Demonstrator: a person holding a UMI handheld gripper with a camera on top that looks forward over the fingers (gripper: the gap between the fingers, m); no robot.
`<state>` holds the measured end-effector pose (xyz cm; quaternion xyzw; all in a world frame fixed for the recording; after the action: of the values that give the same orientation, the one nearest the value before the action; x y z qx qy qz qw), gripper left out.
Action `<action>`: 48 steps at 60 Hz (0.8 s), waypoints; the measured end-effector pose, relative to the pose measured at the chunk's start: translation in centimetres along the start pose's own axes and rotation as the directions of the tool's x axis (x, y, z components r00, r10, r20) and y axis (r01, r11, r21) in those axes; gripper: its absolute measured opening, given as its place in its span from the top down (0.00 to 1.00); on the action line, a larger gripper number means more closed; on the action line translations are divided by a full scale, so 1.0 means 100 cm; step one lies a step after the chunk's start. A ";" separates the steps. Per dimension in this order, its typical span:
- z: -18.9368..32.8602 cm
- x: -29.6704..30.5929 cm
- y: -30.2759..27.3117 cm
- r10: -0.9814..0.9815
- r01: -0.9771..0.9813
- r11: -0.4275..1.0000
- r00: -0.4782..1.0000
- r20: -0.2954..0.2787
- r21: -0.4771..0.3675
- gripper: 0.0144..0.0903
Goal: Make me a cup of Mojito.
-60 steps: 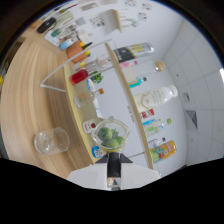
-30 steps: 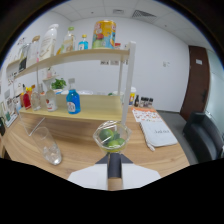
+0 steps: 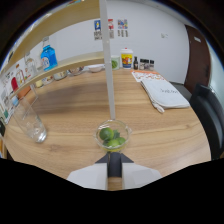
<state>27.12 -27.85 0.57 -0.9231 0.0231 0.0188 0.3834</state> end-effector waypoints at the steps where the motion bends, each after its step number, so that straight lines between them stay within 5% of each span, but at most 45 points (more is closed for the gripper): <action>1: 0.000 0.000 -0.001 -0.001 0.001 1.000 1.000 0.002 0.003 0.96; 5: 0.002 -0.001 0.000 -0.005 0.005 1.000 1.000 0.009 -0.002 0.94; 14: -0.007 0.006 -0.009 -0.038 0.039 0.999 0.999 -0.029 0.025 0.35; 16: -0.012 0.006 -0.014 -0.050 0.051 0.998 0.998 -0.039 0.041 0.04; 18: -0.019 0.005 -0.021 -0.061 0.064 0.996 0.997 -0.050 0.061 0.10; 36: -0.126 -0.076 -0.103 -0.036 0.061 0.949 0.996 -0.086 0.311 0.07; 48: -0.154 -0.163 -0.094 -0.051 0.064 0.939 0.998 -0.047 0.338 0.06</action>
<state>11.69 -31.70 18.95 -0.8438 0.0061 -0.0141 0.5364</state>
